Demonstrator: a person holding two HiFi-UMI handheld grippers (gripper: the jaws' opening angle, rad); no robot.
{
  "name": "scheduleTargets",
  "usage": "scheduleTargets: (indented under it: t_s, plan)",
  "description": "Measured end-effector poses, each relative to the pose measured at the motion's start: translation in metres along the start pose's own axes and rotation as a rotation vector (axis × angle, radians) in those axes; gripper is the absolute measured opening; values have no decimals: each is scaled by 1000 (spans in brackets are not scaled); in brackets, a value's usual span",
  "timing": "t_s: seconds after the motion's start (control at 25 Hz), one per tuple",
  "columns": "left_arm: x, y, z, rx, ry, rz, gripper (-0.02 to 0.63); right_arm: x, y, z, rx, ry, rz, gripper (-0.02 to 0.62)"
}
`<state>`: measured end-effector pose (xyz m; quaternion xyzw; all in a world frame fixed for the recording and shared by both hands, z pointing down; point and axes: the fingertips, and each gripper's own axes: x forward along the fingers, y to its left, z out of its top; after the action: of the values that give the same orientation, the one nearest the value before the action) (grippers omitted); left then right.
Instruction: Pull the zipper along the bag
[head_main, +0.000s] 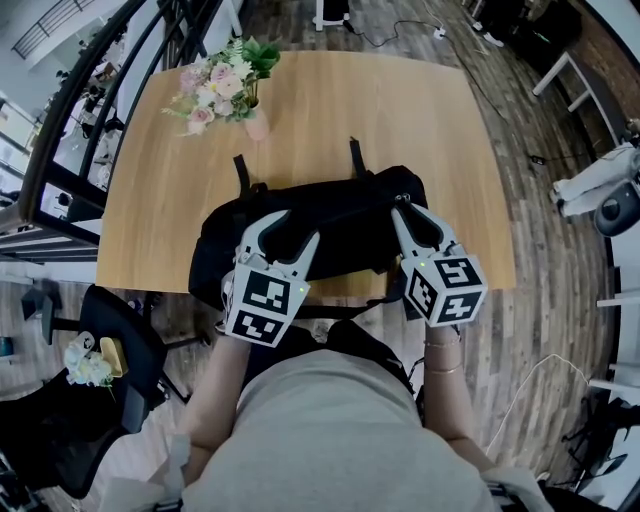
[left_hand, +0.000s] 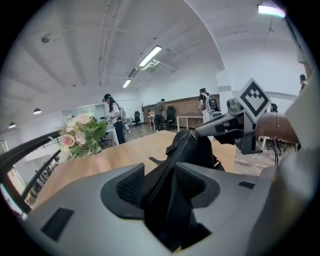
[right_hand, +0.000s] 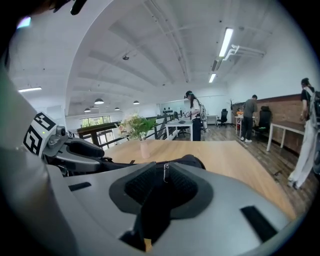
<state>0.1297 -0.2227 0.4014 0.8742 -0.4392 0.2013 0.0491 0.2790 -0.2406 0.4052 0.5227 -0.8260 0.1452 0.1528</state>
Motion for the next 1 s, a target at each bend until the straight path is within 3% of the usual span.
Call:
scheduleTargets:
  t_s: [0.16,0.32,0.4,0.44,0.6,0.8,1.0]
  plan:
    - [-8,9,11,-100,-45,-3,204,-5,10,13,38,-38,28,92]
    - [-23,15,30,-89,-115,-10,204,-4,36,35,89,-112,96,100]
    - [-31,18,36,-90,-138,-9,189,-4,52,43,72,-127,126,83]
    - [-34,19,39,-104,-152,-10,156,-4,60,44,65,-127,143,41]
    - [-44,25,44,-212,-215,-42,126,-2,90,48,38,-148,221,8]
    - [-49,29,36,-258,-209,-61,60,-1,128,49,1,-153,297,8]
    - [-50,29,24,-318,-185,-93,46,1,146,38,-13,-98,323,6]
